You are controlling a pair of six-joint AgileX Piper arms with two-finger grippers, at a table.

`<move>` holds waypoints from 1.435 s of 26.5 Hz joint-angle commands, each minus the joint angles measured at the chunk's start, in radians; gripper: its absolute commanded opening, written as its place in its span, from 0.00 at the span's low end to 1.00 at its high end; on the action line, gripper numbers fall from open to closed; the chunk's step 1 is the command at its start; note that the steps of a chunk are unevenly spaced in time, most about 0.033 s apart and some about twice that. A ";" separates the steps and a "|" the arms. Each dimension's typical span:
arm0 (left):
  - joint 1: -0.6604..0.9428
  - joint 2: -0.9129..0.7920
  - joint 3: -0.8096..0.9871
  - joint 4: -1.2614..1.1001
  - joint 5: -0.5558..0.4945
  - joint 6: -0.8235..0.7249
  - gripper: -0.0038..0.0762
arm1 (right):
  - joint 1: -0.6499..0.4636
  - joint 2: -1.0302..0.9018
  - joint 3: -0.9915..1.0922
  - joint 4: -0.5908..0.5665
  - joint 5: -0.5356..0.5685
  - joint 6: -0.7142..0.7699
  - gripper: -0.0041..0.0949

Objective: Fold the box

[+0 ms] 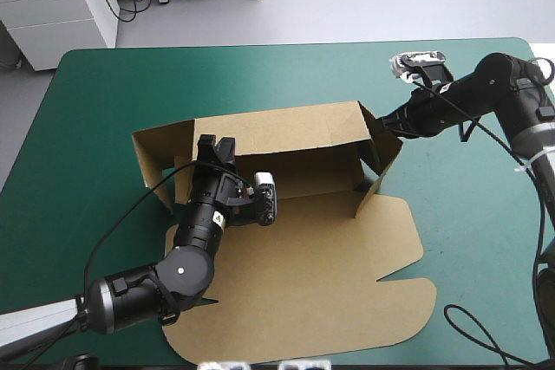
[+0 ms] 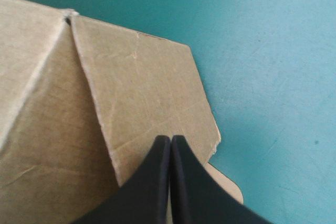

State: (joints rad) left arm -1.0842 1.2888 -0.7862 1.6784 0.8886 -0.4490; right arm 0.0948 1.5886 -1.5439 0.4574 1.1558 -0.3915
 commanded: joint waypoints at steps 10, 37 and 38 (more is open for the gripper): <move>0.000 -0.028 -0.026 0.153 0.028 -0.014 0.04 | -0.007 -0.185 0.254 0.162 -0.202 -0.166 0.03; 0.000 -0.028 -0.026 0.153 -0.013 -0.013 0.04 | -0.007 -0.257 0.511 0.350 -0.400 -0.471 0.03; 0.000 -0.028 -0.026 0.153 -0.013 -0.013 0.04 | -0.007 -0.257 0.511 0.342 -0.391 -0.471 0.03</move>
State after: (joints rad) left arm -1.0814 1.2888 -0.7862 1.6812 0.8572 -0.4490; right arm 0.0948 1.3605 -1.0061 0.7650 0.7731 -0.8532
